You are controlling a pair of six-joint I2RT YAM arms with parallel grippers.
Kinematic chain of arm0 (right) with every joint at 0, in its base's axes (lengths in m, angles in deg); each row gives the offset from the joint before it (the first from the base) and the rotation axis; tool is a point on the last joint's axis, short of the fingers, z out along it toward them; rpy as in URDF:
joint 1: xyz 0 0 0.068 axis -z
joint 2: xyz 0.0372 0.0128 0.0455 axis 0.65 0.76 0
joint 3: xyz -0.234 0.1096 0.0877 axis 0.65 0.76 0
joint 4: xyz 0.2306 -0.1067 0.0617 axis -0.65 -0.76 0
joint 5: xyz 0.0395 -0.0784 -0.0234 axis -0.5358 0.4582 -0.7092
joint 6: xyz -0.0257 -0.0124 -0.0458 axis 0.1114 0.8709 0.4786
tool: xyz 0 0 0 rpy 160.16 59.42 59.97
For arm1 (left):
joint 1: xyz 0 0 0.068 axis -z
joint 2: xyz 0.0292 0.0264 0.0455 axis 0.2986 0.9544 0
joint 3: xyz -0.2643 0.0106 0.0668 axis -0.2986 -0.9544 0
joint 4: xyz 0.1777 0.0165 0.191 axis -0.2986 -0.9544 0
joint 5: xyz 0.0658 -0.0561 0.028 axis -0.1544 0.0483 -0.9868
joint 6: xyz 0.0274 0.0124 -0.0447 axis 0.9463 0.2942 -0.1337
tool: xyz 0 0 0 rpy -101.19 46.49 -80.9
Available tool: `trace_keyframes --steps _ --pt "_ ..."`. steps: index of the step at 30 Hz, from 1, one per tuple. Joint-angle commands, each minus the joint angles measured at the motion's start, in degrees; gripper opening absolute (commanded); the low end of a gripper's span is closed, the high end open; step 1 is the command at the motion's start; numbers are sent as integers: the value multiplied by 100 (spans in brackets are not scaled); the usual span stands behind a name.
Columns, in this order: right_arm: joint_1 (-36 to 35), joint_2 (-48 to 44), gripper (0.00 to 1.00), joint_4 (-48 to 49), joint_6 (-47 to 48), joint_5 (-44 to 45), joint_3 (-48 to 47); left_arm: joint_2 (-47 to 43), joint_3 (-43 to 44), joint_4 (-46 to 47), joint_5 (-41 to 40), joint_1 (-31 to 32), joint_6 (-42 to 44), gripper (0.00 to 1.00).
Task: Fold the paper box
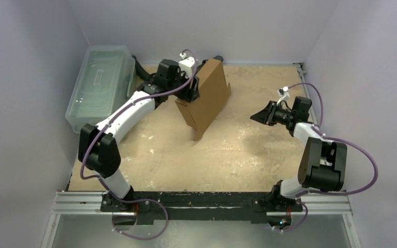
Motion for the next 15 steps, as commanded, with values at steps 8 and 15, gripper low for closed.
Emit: trace_keyframes --steps 8,15 --pt "-41 74 26 -9 -89 168 -61 -801 638 -104 -2025 1046 1376 25" --pt "-36 76 26 -94 -67 187 -130 -1142 -19 442 -3098 2131 2324 25"
